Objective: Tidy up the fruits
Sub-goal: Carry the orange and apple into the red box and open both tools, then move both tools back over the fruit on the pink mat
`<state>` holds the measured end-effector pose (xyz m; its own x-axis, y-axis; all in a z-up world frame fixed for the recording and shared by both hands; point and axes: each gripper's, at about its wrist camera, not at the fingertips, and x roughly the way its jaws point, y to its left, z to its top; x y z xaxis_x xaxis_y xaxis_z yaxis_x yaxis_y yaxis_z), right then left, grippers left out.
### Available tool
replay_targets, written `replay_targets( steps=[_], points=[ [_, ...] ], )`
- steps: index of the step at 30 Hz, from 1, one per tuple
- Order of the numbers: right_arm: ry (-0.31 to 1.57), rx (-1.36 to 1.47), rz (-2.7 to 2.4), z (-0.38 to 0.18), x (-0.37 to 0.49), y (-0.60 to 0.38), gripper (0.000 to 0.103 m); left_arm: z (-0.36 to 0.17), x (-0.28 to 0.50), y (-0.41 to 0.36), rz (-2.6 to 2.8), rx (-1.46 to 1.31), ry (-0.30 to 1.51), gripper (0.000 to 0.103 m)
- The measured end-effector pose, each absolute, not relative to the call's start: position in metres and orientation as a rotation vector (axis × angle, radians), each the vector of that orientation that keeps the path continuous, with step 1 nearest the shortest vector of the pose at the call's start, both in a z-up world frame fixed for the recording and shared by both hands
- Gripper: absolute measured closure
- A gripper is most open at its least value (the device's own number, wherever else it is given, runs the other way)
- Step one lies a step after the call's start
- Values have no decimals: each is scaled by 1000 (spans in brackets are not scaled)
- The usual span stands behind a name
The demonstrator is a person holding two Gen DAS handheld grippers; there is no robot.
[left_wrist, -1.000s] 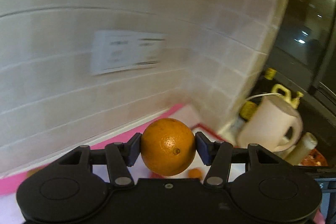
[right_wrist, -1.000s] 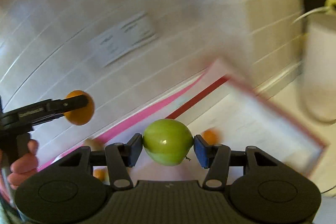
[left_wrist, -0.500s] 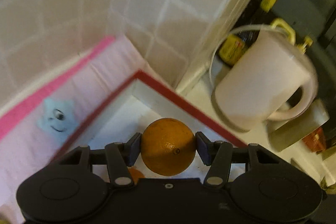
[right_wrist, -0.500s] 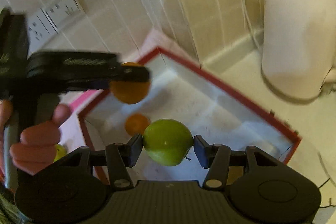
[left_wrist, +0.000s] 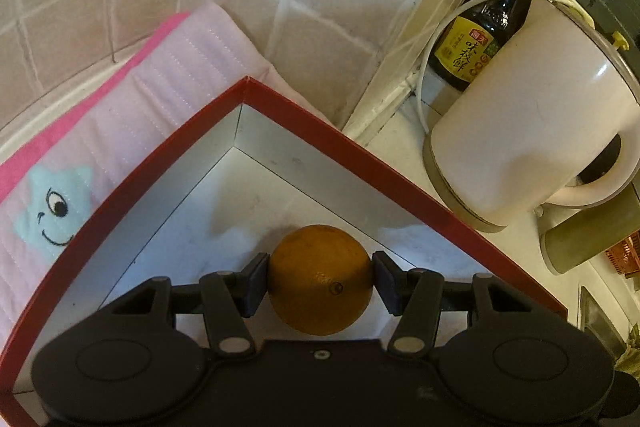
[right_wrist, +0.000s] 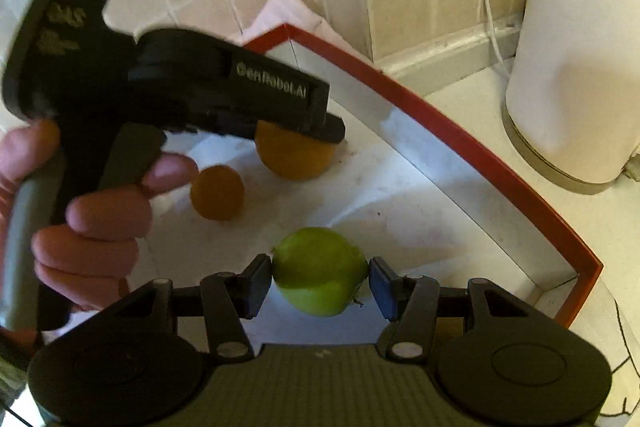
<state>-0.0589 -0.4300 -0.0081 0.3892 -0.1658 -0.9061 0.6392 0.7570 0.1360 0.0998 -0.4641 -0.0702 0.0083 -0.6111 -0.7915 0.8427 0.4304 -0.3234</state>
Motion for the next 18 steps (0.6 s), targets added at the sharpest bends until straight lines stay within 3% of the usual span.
replay_targets(
  steps=[4, 7, 18],
  points=[
    [1069, 506, -538, -7, -57, -430, 47, -68, 97, -467, -1163, 287, 1061, 36],
    [1059, 548, -532, -2, -62, -436, 43, -60, 100, -460, -1168, 254, 1062, 27],
    [894, 628, -566, 57, -101, -452, 39, 22, 95, -380, -1147, 148, 898, 25]
  ],
)
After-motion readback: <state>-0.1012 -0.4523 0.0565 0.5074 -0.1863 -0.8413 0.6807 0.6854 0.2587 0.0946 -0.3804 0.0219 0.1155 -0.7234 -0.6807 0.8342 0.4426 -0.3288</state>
